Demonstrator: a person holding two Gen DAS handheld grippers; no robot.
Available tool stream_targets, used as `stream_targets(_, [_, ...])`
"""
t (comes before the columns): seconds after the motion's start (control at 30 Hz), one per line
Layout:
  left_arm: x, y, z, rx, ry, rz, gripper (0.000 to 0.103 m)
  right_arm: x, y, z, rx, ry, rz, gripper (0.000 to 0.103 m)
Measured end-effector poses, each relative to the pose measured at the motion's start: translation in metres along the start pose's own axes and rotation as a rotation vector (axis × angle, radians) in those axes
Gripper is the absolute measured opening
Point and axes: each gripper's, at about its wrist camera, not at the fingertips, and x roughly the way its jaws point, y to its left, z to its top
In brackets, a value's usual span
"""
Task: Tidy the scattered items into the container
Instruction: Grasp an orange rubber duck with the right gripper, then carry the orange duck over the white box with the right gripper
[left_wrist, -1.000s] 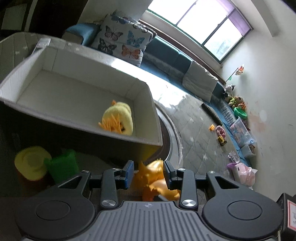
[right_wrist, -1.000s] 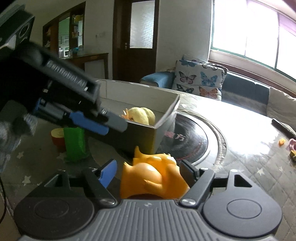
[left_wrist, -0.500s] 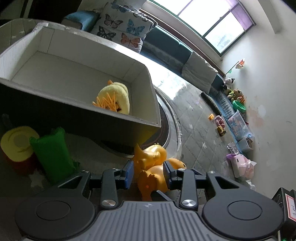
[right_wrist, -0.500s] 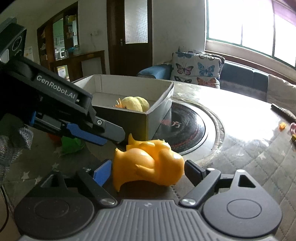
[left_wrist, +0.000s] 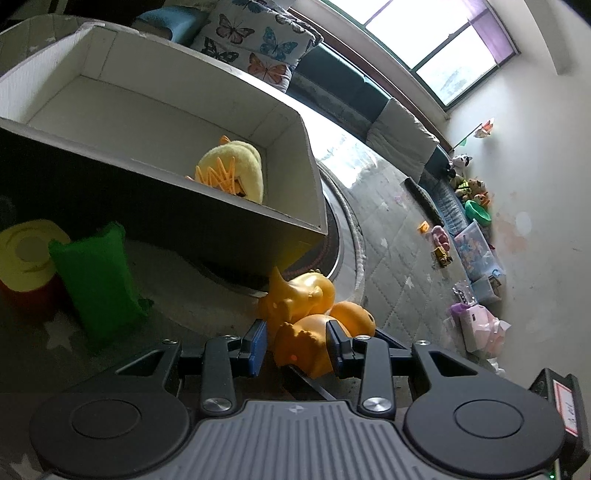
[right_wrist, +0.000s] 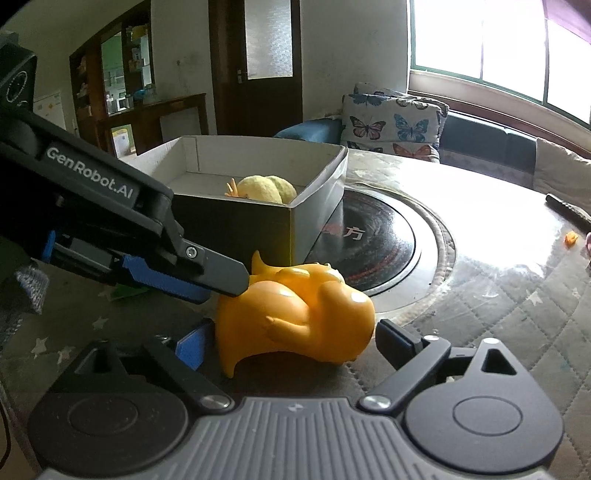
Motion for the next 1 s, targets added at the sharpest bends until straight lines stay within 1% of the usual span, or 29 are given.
stream_targets(0.3, [0.005, -0.004, -0.003, -0.004, 0.006, -0.022, 0.037, 0.001, 0.003, 0.000, 0.015, -0.009, -0.014, 0.093])
stream_targets(0.47, [0.005, -0.008, -0.005, 0.013, 0.004, -0.011, 0.040, 0.001, 0.004, 0.000, 0.019, -0.014, -0.020, 0.092])
stream_targets(0.77, [0.004, -0.009, -0.007, 0.021, 0.012, -0.006, 0.039, 0.000, 0.008, -0.002, 0.020, -0.018, -0.022, 0.092])
stream_targets(1.0, [-0.006, -0.008, -0.013, 0.017, 0.003, -0.007, 0.039, -0.007, 0.016, -0.003, 0.006, -0.023, -0.022, 0.092])
